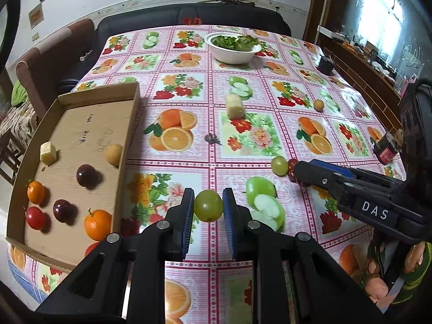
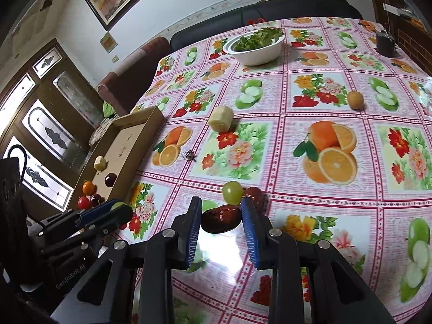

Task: Organize fruits
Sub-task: 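Carry the grape in the left tool to the tray while the right tool carries its date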

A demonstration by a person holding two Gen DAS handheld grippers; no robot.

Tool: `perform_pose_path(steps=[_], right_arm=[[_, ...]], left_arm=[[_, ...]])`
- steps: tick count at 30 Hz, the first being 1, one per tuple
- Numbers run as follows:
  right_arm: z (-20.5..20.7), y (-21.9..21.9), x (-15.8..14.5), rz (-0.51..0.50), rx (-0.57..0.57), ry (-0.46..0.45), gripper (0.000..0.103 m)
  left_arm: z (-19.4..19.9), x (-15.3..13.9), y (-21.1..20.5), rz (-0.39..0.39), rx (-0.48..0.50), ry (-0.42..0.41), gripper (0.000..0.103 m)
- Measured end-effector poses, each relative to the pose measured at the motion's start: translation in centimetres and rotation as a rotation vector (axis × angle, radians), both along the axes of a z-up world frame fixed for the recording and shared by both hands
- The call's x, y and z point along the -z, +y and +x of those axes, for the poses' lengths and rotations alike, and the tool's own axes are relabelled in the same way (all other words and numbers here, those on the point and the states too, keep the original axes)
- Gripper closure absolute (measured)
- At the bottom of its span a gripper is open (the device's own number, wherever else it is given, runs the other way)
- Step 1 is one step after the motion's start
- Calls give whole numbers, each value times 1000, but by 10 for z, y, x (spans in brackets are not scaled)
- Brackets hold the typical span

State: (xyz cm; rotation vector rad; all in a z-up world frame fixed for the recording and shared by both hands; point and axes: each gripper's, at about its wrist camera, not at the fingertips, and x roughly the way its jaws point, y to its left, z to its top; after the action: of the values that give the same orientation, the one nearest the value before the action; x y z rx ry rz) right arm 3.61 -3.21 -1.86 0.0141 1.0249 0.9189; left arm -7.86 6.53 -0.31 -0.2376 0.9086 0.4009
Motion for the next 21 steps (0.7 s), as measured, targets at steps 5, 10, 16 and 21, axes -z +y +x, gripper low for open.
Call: perform_pose_path(steps=[5,10,16,21], right_arm=[[-2,9,-1,-4,-17,-2,72],[-5,18,-3,-8,-36,-9,72],[-7,28,-4,-8,-52,-10,72],[-9,40,-7,-6,-71,-15,73]], left_arm=[[-4,-1,10,-2,-22,-2,84],[-7,0,18,-5,-41,-2,84],[-9,0,27,-7,-61,-1,84],[-13,0,34,-8,-78,-4,84]])
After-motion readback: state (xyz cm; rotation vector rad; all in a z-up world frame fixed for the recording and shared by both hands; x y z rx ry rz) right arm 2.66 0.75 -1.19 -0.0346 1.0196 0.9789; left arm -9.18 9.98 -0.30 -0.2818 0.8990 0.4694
